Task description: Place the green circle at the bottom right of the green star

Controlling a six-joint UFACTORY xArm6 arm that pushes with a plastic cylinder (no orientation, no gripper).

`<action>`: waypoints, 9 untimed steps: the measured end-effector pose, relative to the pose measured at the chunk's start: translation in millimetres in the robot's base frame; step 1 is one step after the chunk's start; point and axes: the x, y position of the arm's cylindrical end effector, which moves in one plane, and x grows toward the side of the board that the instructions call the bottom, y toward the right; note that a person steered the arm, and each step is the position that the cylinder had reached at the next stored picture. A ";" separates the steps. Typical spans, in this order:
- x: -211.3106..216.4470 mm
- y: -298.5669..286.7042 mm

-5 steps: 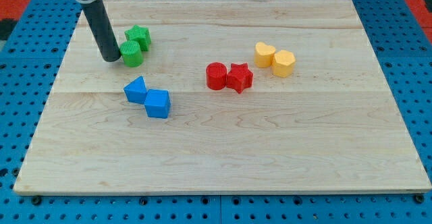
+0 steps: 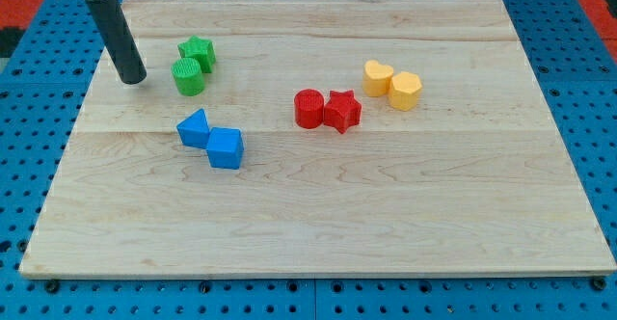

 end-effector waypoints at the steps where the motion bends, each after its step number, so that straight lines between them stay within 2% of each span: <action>1: 0.8 5.5; 3: 0.8 5.2; 5: 38.7 8.7; 6: -7.0 -1.7; 7: -13.6 25.7; 9: -7.2 32.3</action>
